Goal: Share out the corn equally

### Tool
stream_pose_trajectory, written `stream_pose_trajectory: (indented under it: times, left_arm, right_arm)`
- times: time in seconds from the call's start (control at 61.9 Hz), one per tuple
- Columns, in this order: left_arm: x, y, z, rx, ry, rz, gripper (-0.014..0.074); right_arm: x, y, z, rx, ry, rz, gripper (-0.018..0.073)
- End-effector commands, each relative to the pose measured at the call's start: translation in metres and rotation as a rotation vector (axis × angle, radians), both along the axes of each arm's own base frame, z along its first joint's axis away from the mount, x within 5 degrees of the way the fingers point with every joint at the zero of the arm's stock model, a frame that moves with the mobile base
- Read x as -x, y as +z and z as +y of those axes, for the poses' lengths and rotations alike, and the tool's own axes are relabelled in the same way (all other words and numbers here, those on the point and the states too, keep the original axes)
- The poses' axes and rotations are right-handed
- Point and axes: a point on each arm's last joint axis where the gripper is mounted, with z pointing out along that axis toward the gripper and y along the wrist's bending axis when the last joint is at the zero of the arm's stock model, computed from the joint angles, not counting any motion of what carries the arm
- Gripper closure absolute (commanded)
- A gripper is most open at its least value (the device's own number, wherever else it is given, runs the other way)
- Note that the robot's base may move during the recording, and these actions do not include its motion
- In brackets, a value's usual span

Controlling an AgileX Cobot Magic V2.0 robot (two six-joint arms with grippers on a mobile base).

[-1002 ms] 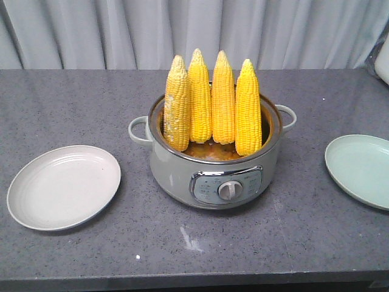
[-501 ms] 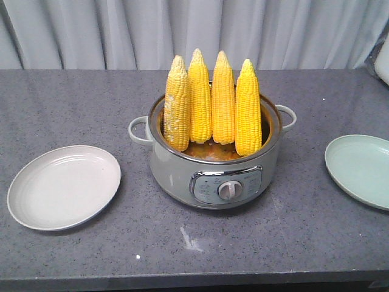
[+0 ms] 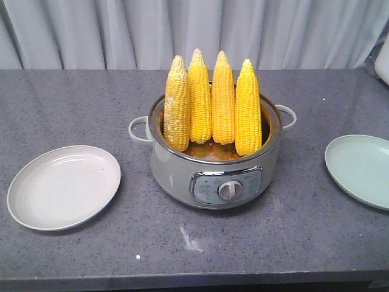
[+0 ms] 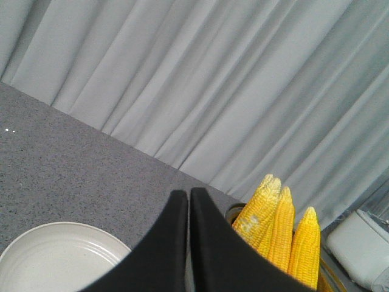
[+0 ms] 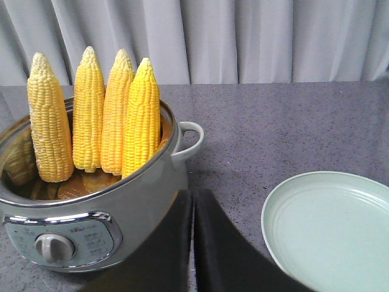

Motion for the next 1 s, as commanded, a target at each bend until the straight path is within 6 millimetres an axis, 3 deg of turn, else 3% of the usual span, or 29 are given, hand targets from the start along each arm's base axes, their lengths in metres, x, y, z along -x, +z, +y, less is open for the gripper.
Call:
stream_pose_trajectory:
  times: [0.0,0.113,0.242,0.501,0.598,0.679,0.808,0.986]
  left_arm:
    - [0.0,0.012,0.0,0.002,0.003,-0.05,0.0601]
    - [0.0,0.009,-0.001,-0.05,-0.015,-0.017,0.0584]
    - [0.0,0.008,-0.002,-0.076,-0.02,-0.011,0.0504]
    - [-0.01,0.004,-0.002,-0.074,-0.022,0.034,0.0148]
    - [-0.013,0.004,-0.003,-0.043,-0.03,0.048,0.0075]
    - [-0.017,0.002,-0.003,-0.026,-0.038,0.061,0.0065]
    - [-0.022,0.001,-0.005,-0.044,-0.056,0.071,0.0075]
    - [-0.025,0.002,-0.007,-0.043,-0.083,0.066,0.0083]
  right_arm:
    - [-0.002,0.016,-0.002,0.021,-0.015,-0.091,0.0557]
    - [-0.002,0.015,-0.002,0.035,-0.01,-0.088,0.0514]
    - [-0.002,0.015,-0.002,0.043,-0.009,-0.091,0.0379]
    - [-0.003,0.019,-0.003,0.021,-0.026,-0.131,0.0035]
    - [-0.004,0.02,-0.002,-0.015,-0.023,-0.135,0.0002]
    - [-0.01,0.019,-0.001,-0.017,-0.015,-0.116,0.0003]
    - [-0.037,0.027,0.003,0.009,0.025,-0.051,0.0003]
    - [-0.1,0.051,0.018,-0.002,0.173,0.037,0.0003]
